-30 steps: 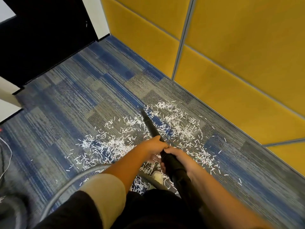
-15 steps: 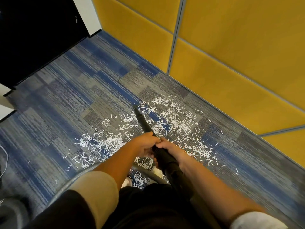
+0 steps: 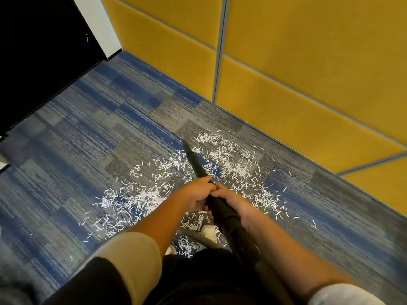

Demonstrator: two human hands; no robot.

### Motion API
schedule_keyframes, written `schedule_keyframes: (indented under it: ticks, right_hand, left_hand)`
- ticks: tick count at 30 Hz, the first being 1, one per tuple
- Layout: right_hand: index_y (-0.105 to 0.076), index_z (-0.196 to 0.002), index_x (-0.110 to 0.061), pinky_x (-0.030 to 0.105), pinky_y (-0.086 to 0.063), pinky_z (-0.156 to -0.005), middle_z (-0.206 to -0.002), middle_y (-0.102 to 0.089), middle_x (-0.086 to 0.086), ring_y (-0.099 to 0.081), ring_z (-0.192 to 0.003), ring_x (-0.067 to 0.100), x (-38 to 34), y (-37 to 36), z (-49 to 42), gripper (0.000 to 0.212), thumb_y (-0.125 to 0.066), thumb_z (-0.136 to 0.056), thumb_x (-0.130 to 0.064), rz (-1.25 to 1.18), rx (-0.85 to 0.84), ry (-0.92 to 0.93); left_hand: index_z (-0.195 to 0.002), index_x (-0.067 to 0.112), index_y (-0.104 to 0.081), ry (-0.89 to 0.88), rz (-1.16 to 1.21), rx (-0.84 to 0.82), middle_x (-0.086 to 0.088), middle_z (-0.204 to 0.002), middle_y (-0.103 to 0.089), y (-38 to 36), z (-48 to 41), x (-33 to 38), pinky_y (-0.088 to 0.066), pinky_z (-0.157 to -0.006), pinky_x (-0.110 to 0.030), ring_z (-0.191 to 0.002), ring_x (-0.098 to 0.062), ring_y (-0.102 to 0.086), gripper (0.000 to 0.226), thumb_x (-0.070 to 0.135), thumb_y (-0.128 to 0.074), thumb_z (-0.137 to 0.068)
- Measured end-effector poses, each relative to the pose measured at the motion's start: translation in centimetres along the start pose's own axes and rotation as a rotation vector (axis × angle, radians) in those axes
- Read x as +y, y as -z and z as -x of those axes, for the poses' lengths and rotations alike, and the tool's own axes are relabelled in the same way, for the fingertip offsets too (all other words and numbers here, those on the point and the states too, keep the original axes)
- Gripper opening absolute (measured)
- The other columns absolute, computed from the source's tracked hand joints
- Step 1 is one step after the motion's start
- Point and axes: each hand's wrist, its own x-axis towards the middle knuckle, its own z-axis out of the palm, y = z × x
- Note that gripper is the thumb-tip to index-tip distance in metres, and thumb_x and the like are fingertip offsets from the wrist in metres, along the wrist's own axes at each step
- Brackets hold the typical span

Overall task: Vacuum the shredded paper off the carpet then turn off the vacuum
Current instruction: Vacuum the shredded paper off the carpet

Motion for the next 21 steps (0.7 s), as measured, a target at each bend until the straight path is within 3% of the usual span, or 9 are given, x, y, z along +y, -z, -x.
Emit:
schedule_keyframes:
  ticks: [2,4,8,11,14,19,21]
  right_hand:
    - [-0.041,-0.125,-0.026,0.026,-0.051,-0.041,-0.072,-0.055,0.017,-0.056,-0.044,0.021,0.3,-0.8,-0.6,0.038,-0.045,-0.092,-0.007,0.03,-0.012,-0.013]
    - [-0.041,-0.127,-0.022,0.026,-0.051,-0.042,-0.075,-0.055,0.017,-0.056,-0.046,0.021,0.5,-1.6,-1.0,0.04,-0.045,-0.091,-0.006,0.06,-0.041,-0.028]
    - [-0.041,-0.129,-0.017,0.023,-0.049,-0.039,-0.063,-0.056,0.015,-0.054,-0.039,0.018,0.4,-2.4,-1.3,0.041,-0.04,-0.092,-0.001,0.067,-0.074,-0.01]
    - [-0.04,-0.131,-0.016,0.025,-0.05,-0.039,-0.065,-0.056,0.015,-0.054,-0.04,0.019,0.1,-2.2,-1.3,0.041,-0.041,-0.092,-0.002,0.046,-0.072,-0.012]
    - [-0.043,-0.124,-0.018,0.024,-0.049,-0.04,-0.067,-0.055,0.015,-0.053,-0.041,0.02,-0.1,-2.0,-1.2,0.035,-0.041,-0.092,-0.004,0.022,-0.067,-0.021]
    - [-0.041,-0.118,-0.023,0.024,-0.048,-0.038,-0.064,-0.053,0.015,-0.052,-0.038,0.02,-1.2,-1.7,-1.6,0.033,-0.038,-0.092,-0.002,0.057,-0.041,0.026]
    - [-0.04,-0.119,-0.025,0.024,-0.048,-0.038,-0.06,-0.055,0.014,-0.053,-0.038,0.02,-1.7,-1.5,-1.5,0.034,-0.038,-0.092,-0.002,0.04,-0.047,0.027]
  left_hand:
    - [-0.141,0.027,-0.033,0.014,0.012,0.012,-0.012,-0.107,-0.058,1.0,0.1,-0.5,-0.042,-0.048,-0.023,-0.072,-0.017,-0.055,0.046,0.011,-0.039,-0.099]
    - [-0.125,0.032,-0.037,0.01,0.008,0.041,-0.01,-0.097,-0.057,1.8,0.5,-0.9,-0.041,-0.044,-0.019,-0.067,-0.013,-0.052,0.034,0.011,-0.039,-0.099]
    - [-0.109,0.026,-0.039,0.005,0.003,0.078,-0.008,-0.088,-0.055,2.7,0.4,-1.4,-0.039,-0.042,-0.019,-0.062,-0.013,-0.05,0.019,0.011,-0.04,-0.098]
    - [-0.111,0.027,-0.037,0.014,-0.003,0.07,-0.013,-0.098,-0.057,2.7,0.0,-1.2,-0.042,-0.049,-0.023,-0.065,-0.014,-0.052,0.022,0.012,-0.043,-0.097]
    - [-0.11,0.025,-0.039,0.01,-0.015,0.081,-0.013,-0.096,-0.055,2.5,0.1,-0.7,-0.042,-0.052,-0.025,-0.064,-0.015,-0.051,0.018,0.013,-0.043,-0.097]
    - [-0.14,0.029,-0.035,-0.013,0.021,0.103,-0.009,-0.095,-0.055,1.9,-0.7,0.3,-0.042,-0.049,-0.022,-0.064,-0.012,-0.05,0.045,0.014,-0.041,-0.098]
    - [-0.128,0.03,-0.042,-0.03,0.027,0.096,-0.008,-0.088,-0.053,1.7,-0.5,1.0,-0.039,-0.049,-0.022,-0.061,-0.012,-0.047,0.035,0.012,-0.04,-0.098]
